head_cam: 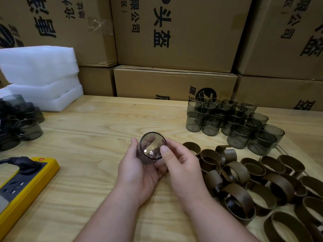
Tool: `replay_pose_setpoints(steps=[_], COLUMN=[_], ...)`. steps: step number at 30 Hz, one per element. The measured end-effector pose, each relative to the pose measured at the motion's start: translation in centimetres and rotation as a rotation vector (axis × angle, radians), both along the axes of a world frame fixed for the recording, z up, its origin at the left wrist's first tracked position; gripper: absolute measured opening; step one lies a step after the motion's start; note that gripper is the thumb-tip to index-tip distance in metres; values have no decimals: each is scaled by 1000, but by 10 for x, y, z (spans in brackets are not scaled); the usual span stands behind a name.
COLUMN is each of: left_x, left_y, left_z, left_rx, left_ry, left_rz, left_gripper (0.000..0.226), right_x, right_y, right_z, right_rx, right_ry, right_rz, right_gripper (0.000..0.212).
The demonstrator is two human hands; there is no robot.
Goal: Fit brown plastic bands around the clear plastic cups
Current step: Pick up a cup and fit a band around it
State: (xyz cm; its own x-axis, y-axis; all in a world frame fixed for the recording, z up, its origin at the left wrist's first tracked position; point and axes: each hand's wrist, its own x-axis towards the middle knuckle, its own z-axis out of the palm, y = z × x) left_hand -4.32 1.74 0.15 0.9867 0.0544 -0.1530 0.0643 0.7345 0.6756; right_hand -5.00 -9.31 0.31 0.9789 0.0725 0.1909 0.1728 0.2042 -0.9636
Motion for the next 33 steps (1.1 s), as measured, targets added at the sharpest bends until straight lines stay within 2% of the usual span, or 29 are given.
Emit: replay_pose_setpoints(steps=[4,8,12,16,22,27,30,33], left_x=[2,-1,-3,-2,2,2,-1,-5], left_y=[0,-2,-3,-2,0,1,-1,-4], left_z=[-2,0,1,-1,-4,-4,-2,2], left_rx=[5,50,135,132,115,43,92,164], left_ry=[11,-5,-48,-49,-55,-32,-60,-69], left_rz=[-4,-10,-19,-20,14,-2,-24,-37], left_gripper=[69,57,53,50,51,58,52,46], right_x=[-1,-3,-4,-5,-4,0,3,4], right_y=[0,-2,-3,-4,-6,-6,-4,-3], right_z=[0,3,5,7,9,5,3,3], right_rx=[19,42,66,42,105,126,155,180], right_ry=[-57,-83,-111,-150,-92,65,95,82], right_rz=[52,68,72,103,190,68,-6,-50], right_gripper=[28,33,25,25,33,27,21,29])
